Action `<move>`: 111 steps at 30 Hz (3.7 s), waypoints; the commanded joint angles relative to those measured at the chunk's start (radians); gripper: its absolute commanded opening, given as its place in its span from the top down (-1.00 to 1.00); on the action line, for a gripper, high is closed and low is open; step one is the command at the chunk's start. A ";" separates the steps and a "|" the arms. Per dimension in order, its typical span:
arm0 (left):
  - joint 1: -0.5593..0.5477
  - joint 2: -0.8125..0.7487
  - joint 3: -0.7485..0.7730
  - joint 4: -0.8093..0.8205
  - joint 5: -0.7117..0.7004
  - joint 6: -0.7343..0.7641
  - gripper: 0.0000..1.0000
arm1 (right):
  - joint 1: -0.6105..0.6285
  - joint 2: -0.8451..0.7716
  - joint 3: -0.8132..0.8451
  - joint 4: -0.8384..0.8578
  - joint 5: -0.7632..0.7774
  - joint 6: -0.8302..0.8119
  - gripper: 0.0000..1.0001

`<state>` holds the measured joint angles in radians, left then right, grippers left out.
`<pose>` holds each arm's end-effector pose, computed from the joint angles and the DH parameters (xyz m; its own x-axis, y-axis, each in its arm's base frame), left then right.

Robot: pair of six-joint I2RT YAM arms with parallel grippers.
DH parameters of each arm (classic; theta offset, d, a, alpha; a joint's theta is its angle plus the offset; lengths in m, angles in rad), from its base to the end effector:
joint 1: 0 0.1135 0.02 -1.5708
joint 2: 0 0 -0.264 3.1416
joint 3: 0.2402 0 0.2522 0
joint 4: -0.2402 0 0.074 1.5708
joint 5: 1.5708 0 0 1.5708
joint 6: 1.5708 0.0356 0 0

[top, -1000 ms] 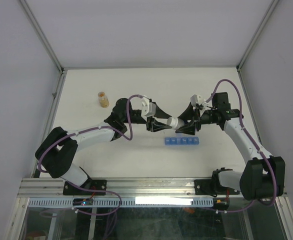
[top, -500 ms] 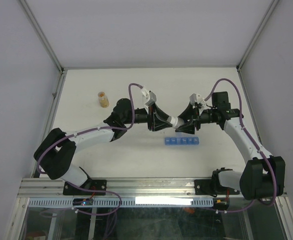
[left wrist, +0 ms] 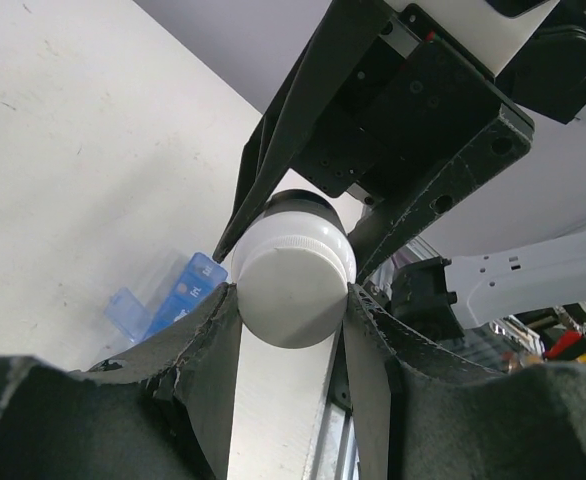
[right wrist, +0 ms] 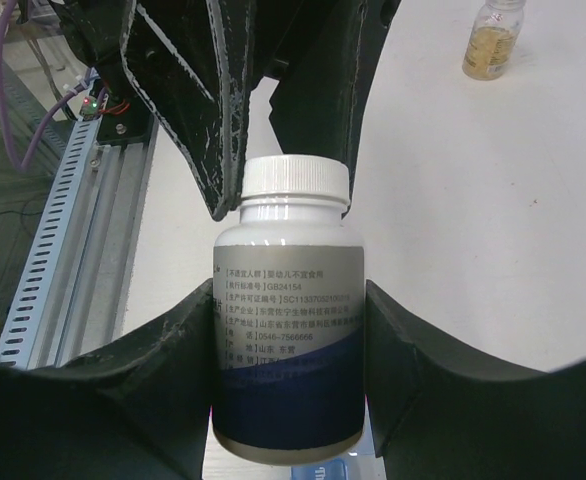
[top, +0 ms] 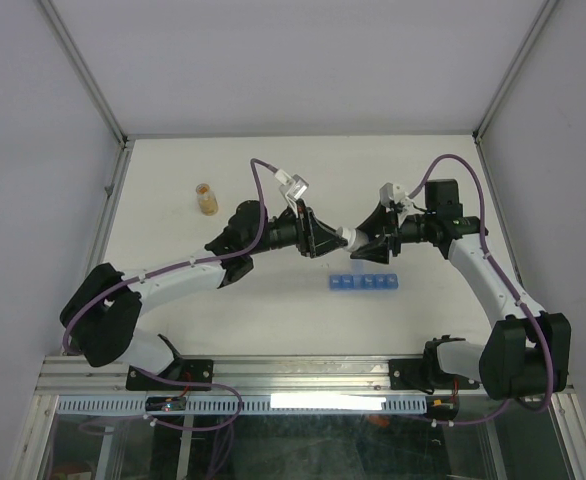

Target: Sort the pills into containers

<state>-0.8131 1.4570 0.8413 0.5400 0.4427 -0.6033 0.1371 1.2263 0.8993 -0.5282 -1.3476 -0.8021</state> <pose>0.2161 -0.2506 0.2753 -0.5818 -0.1310 -0.8027 0.7528 0.2870 -0.5924 0.2289 0.0666 0.2783 -0.0424 -0.1665 -0.9851 -0.9990 0.0175 0.0401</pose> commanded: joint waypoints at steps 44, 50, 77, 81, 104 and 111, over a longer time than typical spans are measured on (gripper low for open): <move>0.075 -0.010 0.001 0.068 0.442 0.916 -0.55 | 0.006 0.033 0.045 -0.108 -0.047 -0.163 1.00; 0.050 0.031 0.033 0.036 0.376 0.945 -0.40 | 0.011 0.036 0.046 -0.109 -0.048 -0.164 1.00; 0.037 0.053 0.051 0.079 0.423 0.854 0.33 | 0.021 0.046 0.048 -0.124 -0.027 -0.184 1.00; 0.035 0.048 0.049 0.077 0.414 0.810 0.84 | 0.021 0.047 0.049 -0.125 -0.024 -0.184 1.00; -0.105 -0.104 0.033 -0.169 -0.342 0.059 -0.07 | 0.020 0.060 0.059 -0.095 0.006 -0.127 1.00; -0.093 -0.206 -0.067 0.016 -0.346 0.303 -0.98 | 0.019 0.058 0.058 -0.103 -0.006 -0.133 1.00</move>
<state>-0.9092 1.3449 0.8177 0.3973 0.1249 -0.4572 0.1577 1.2957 0.9146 -0.6495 -1.3239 -0.9367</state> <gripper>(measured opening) 0.984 0.545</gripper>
